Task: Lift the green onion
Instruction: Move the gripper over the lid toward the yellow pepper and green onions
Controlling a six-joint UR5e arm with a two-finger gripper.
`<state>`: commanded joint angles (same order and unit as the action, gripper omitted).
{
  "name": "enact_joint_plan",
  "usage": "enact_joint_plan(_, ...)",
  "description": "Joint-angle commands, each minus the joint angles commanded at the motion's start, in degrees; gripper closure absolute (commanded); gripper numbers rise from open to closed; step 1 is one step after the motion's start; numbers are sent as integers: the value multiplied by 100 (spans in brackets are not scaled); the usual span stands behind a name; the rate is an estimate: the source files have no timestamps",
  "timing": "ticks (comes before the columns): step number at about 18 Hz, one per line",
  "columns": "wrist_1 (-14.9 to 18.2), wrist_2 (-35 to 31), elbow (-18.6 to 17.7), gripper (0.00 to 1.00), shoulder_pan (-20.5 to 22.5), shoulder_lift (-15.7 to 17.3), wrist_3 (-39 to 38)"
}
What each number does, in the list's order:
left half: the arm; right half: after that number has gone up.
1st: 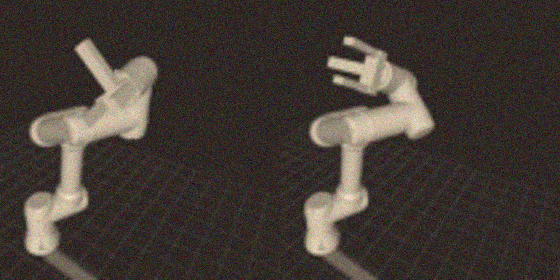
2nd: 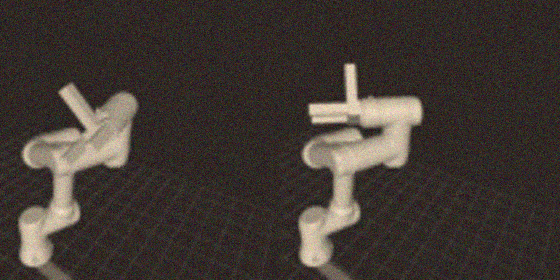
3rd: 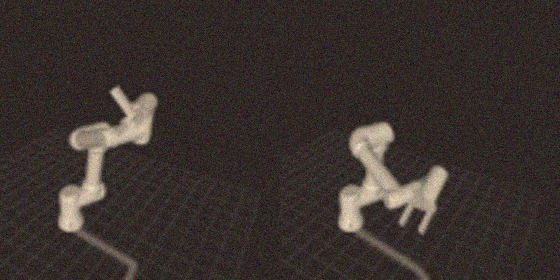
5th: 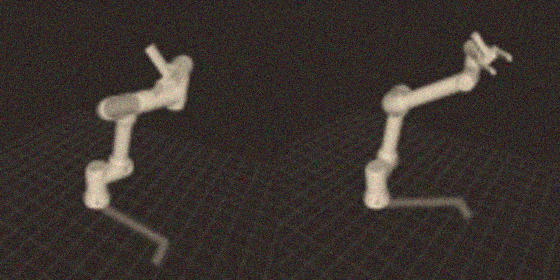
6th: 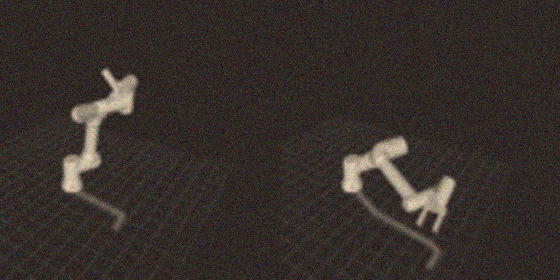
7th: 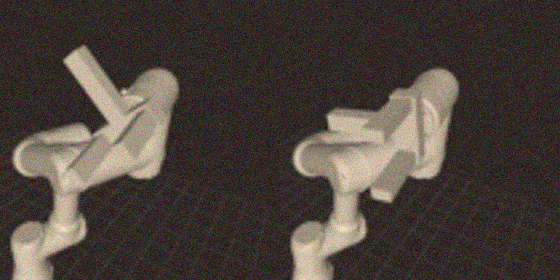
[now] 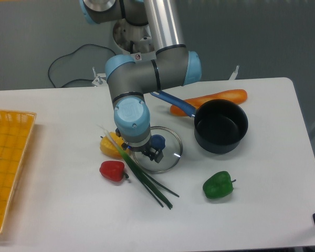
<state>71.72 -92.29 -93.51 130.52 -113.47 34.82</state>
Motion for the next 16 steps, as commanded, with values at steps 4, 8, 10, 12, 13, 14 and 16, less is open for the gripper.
enact_joint_plan(4,-9,-26,-97,0,-237,-9,-607)
enact_joint_plan(8,-26,-88,-123,0,-273,-35,-625)
enact_joint_plan(10,-18,-97,-132,0,-273,-26,-634)
enact_joint_plan(12,52,-105,-167,0,-273,17,-643)
enact_joint_plan(13,114,-105,-202,0,-282,52,-652)
enact_joint_plan(14,271,-105,-272,0,-291,148,-695)
enact_joint_plan(16,570,-114,-334,0,-421,254,-957)
